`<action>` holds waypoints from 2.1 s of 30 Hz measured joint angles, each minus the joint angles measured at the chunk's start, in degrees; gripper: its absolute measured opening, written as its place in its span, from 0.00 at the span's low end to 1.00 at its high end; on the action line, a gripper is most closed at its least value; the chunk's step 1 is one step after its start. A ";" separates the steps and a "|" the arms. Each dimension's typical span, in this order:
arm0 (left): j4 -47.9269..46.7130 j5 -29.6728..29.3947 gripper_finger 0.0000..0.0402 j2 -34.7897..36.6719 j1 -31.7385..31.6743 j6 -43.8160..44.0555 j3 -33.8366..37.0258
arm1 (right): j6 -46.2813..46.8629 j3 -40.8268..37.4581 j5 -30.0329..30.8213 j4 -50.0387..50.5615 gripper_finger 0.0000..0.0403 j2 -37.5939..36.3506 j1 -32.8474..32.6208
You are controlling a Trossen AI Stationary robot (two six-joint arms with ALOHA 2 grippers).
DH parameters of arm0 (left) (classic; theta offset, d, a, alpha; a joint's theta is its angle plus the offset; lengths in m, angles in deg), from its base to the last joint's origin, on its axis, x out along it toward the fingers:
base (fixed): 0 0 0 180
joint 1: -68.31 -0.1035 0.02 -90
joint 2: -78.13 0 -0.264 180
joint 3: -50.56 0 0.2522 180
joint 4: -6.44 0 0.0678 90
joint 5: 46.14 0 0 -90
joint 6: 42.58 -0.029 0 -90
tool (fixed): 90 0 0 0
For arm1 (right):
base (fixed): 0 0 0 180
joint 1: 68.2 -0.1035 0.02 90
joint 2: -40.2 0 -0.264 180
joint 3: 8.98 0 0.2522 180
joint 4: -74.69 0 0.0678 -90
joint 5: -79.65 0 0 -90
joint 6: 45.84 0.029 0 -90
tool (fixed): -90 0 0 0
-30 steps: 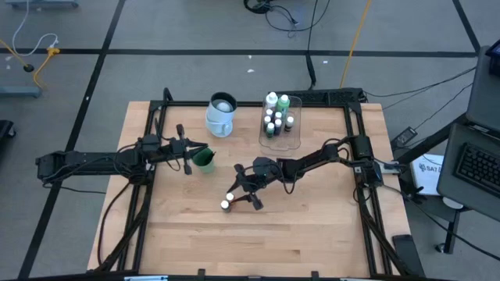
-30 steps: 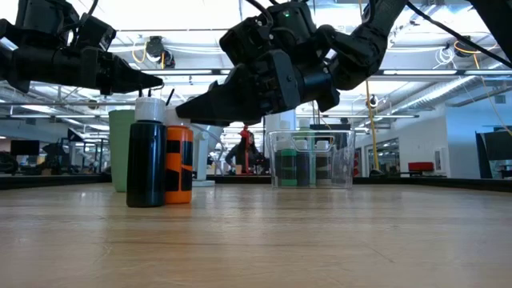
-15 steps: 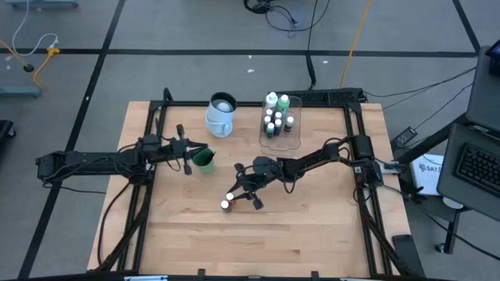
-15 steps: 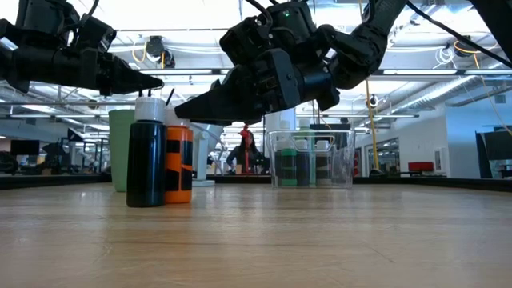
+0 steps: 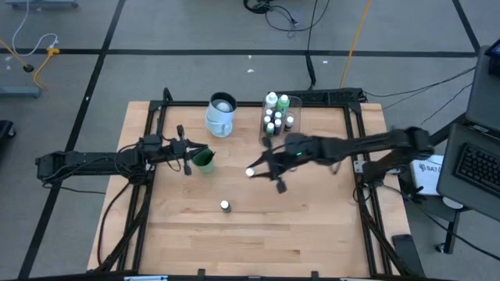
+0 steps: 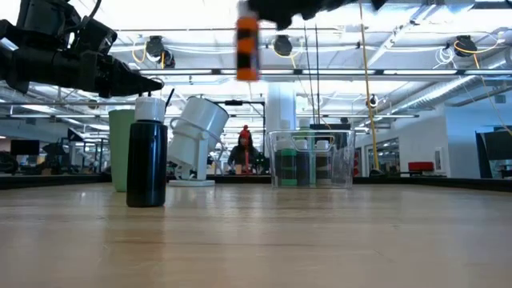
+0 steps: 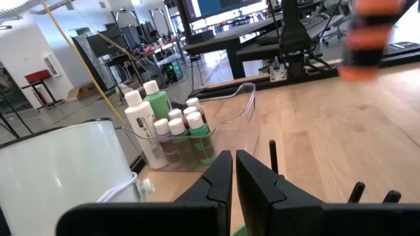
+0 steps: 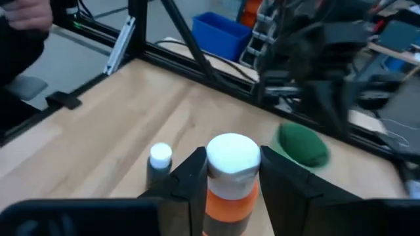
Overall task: Pick & Place Paint Supplies
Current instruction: Put the orange paint bottle into the transparent bin
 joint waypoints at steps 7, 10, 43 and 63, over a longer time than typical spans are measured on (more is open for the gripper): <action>-0.64 0.00 0.06 0.00 0.01 0.33 0.00 | 1.43 -7.39 4.28 5.71 0.26 -18.24 2.66; -0.63 -0.02 0.06 0.00 0.00 1.01 0.00 | 0.95 -12.27 10.94 5.69 0.27 -26.20 4.54; -0.63 -1.03 0.06 0.00 0.00 1.52 0.00 | 9.46 -42.37 14.35 -35.11 0.27 -12.91 28.91; -0.60 -1.05 0.06 0.00 0.02 1.33 0.00 | 8.89 -42.19 12.84 -37.70 0.30 -4.63 32.20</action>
